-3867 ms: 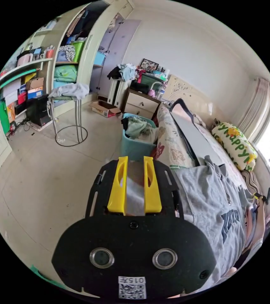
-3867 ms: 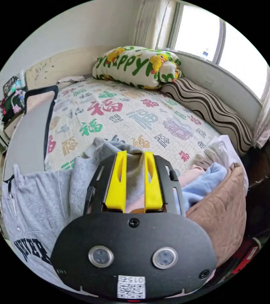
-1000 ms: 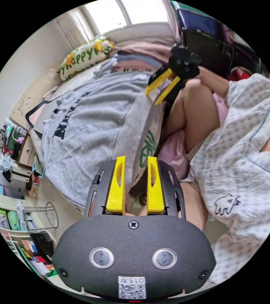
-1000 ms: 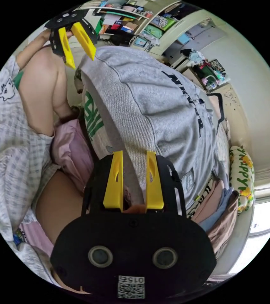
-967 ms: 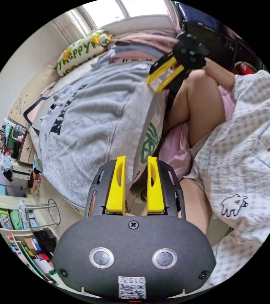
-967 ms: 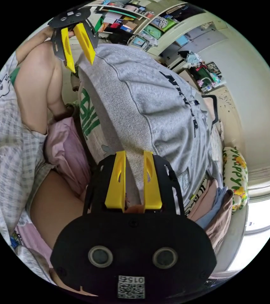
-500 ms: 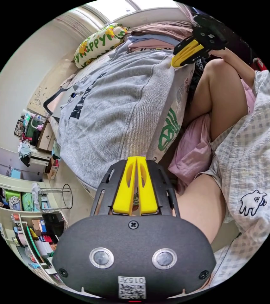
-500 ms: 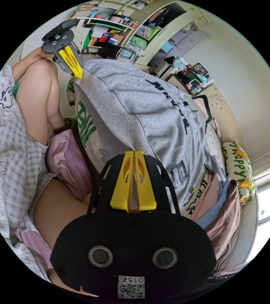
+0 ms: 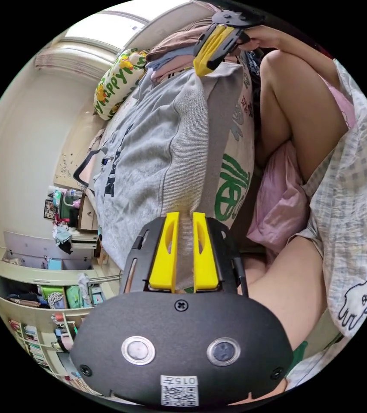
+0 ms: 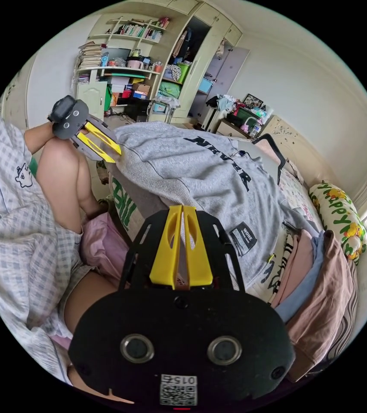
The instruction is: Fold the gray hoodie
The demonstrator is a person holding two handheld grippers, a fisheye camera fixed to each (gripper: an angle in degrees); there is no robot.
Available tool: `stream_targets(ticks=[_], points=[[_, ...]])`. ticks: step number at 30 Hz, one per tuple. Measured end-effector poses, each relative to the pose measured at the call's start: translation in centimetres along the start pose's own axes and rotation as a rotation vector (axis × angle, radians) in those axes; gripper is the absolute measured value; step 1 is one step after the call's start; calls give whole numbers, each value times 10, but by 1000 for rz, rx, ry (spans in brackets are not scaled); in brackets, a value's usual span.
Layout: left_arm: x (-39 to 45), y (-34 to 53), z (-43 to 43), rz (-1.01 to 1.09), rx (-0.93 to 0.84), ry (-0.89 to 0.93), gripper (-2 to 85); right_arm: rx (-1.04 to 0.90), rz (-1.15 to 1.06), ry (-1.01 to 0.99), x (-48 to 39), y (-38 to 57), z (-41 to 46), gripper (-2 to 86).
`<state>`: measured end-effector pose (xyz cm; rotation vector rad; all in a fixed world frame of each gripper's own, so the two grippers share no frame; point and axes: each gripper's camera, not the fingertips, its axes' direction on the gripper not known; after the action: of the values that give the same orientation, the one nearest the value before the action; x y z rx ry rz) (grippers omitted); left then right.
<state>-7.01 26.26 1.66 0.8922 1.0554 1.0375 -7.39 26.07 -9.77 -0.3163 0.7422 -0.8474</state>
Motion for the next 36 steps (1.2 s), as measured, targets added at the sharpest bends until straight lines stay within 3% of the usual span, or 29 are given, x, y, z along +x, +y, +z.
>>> stream_targets(ticks=[8, 15, 23, 32, 36], points=[[-22, 37, -21, -164, 119, 173, 5, 0, -78, -121, 2, 20, -14, -10], [-1, 14, -7, -118, 71, 78, 90, 14, -2, -173, 15, 17, -17, -10], [15, -11, 15, -2, -1, -17, 61, 12, 24, -169, 14, 13, -23, -10], [-14, 17, 13, -86, 64, 165, -1, 36, 21, -185, 20, 11, -37, -10], [-26, 37, 11, -84, 121, 361, -2, 9, -245, -159, 3, 6, -49, -10]])
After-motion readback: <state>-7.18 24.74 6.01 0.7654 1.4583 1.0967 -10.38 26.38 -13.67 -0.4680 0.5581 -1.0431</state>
